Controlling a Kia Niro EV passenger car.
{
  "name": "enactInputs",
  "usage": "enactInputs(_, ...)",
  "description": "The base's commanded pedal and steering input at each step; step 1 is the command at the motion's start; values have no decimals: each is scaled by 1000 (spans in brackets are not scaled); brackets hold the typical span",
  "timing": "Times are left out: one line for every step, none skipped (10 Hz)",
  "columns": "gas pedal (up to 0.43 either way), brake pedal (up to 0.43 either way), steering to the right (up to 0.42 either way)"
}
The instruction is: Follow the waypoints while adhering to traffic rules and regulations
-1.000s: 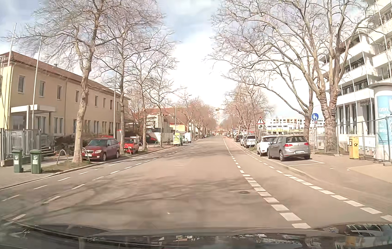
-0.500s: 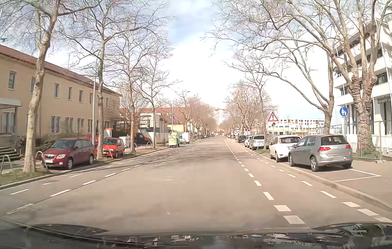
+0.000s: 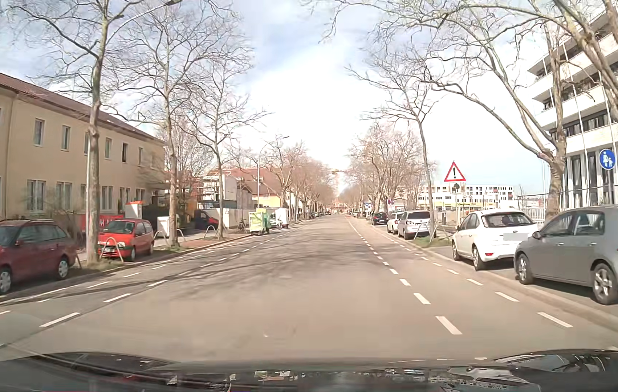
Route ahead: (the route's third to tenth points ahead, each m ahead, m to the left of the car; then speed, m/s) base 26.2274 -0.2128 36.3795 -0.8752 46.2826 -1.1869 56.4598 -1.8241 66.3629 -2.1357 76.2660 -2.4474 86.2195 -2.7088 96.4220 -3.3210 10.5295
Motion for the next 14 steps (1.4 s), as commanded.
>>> enactInputs(110,0,21)
enactInputs(110,0,19)
enactInputs(110,0,19)
enactInputs(110,0,17)
enactInputs(110,0,16)
enactInputs(98,0,16)
enactInputs(98,0,16)
enactInputs(98,0,14)
enactInputs(98,0,13)
enactInputs(98,0,11)
enactInputs(98,0,9)
enactInputs(98,0,9)
enactInputs(98,0,7)
enactInputs(98,0,6)
